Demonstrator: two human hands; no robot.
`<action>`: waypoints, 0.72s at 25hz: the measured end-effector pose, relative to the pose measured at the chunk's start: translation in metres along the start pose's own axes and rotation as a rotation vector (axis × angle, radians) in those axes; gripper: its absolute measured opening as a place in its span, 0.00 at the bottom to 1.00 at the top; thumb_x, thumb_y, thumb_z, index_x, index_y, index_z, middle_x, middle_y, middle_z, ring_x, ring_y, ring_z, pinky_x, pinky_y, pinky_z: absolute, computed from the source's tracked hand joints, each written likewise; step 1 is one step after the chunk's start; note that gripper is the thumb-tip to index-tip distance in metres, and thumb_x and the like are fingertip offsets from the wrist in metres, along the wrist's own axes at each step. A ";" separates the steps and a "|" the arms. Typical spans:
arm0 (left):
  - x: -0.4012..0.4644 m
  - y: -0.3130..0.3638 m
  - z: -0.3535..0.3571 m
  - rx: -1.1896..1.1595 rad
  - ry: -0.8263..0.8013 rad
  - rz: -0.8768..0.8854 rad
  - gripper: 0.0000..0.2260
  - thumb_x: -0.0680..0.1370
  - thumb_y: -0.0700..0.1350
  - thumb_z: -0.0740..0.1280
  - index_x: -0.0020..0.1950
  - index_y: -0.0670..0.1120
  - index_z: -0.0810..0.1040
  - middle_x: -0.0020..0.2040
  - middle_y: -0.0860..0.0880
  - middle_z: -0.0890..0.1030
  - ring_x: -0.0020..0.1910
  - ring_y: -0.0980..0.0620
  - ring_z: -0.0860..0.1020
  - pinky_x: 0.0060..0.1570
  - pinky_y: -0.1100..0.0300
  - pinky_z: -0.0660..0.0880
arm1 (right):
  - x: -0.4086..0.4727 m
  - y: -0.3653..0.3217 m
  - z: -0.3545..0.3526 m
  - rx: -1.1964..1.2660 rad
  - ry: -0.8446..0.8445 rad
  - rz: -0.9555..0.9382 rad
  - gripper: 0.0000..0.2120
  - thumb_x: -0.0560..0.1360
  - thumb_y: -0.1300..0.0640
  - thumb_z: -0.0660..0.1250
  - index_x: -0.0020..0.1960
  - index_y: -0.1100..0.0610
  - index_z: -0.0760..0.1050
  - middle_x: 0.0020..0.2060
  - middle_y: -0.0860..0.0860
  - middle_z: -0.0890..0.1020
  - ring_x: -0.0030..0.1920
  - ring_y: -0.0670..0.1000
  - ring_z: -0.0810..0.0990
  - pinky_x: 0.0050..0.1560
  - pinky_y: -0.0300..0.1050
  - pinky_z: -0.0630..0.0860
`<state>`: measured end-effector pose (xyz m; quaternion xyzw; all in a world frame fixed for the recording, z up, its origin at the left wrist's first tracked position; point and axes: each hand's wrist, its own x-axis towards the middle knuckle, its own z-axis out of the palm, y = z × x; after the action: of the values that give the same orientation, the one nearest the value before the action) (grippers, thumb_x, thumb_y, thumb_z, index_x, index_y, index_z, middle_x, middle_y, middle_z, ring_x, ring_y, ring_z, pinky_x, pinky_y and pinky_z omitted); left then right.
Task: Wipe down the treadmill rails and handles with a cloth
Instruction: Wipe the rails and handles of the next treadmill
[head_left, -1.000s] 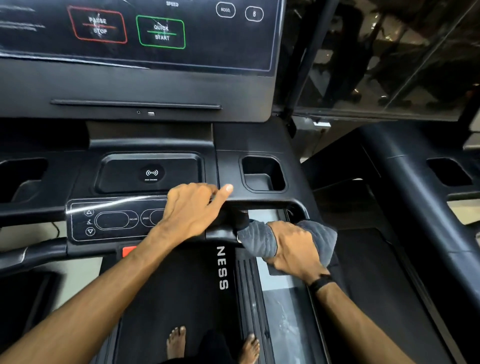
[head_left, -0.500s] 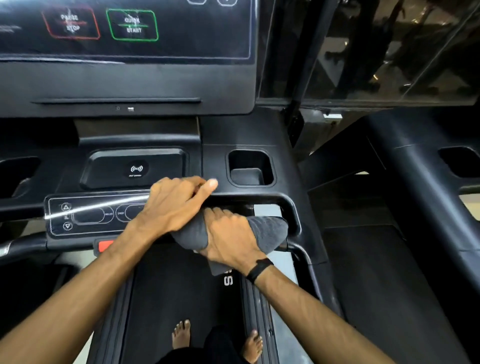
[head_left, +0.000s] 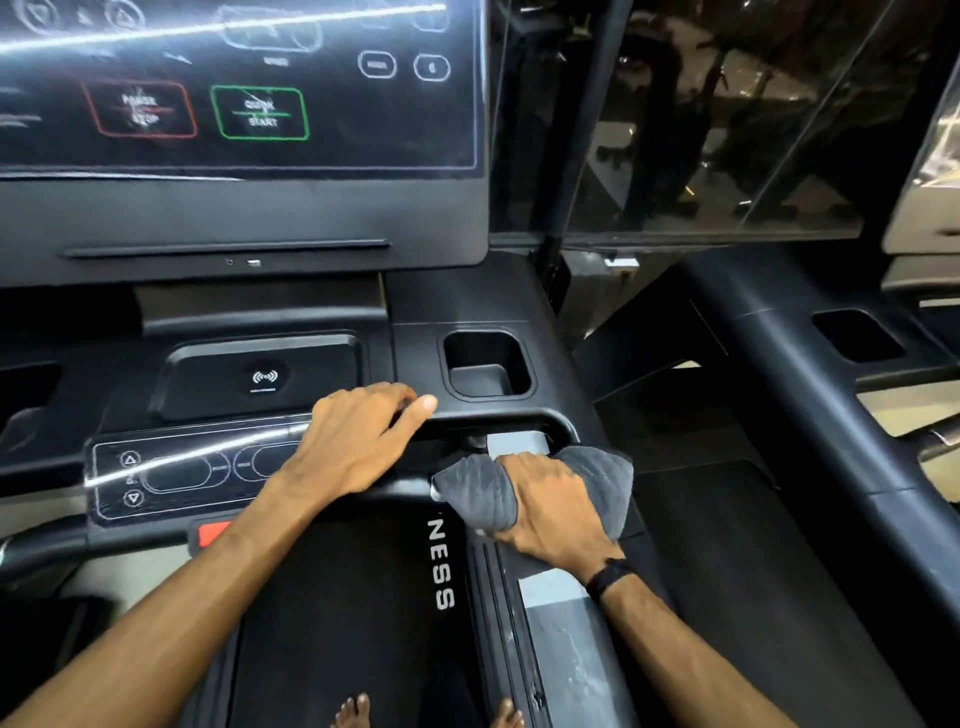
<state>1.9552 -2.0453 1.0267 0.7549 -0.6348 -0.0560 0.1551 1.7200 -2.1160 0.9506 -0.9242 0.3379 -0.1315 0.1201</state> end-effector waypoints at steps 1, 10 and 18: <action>-0.002 -0.005 -0.005 -0.043 0.014 -0.017 0.31 0.77 0.67 0.42 0.57 0.54 0.79 0.53 0.55 0.82 0.54 0.49 0.79 0.44 0.56 0.62 | -0.002 -0.001 0.002 0.003 0.011 0.001 0.20 0.67 0.41 0.72 0.52 0.52 0.75 0.44 0.47 0.79 0.45 0.52 0.77 0.47 0.45 0.71; -0.020 -0.098 -0.056 -0.174 0.240 -0.225 0.33 0.76 0.68 0.43 0.51 0.48 0.80 0.45 0.47 0.82 0.53 0.40 0.78 0.46 0.52 0.67 | 0.008 -0.028 -0.040 0.755 0.305 0.277 0.16 0.77 0.66 0.70 0.43 0.45 0.85 0.42 0.39 0.86 0.44 0.36 0.82 0.50 0.34 0.76; -0.036 -0.162 -0.086 -0.335 0.279 -0.376 0.39 0.73 0.72 0.40 0.53 0.46 0.80 0.50 0.48 0.84 0.54 0.45 0.79 0.49 0.52 0.66 | 0.118 -0.079 -0.044 0.841 0.436 0.324 0.12 0.77 0.51 0.72 0.58 0.54 0.79 0.51 0.48 0.84 0.50 0.39 0.82 0.53 0.36 0.76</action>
<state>2.1251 -1.9725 1.0540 0.8236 -0.4381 -0.0833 0.3505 1.8396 -2.1403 1.0352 -0.6824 0.4119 -0.4263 0.4277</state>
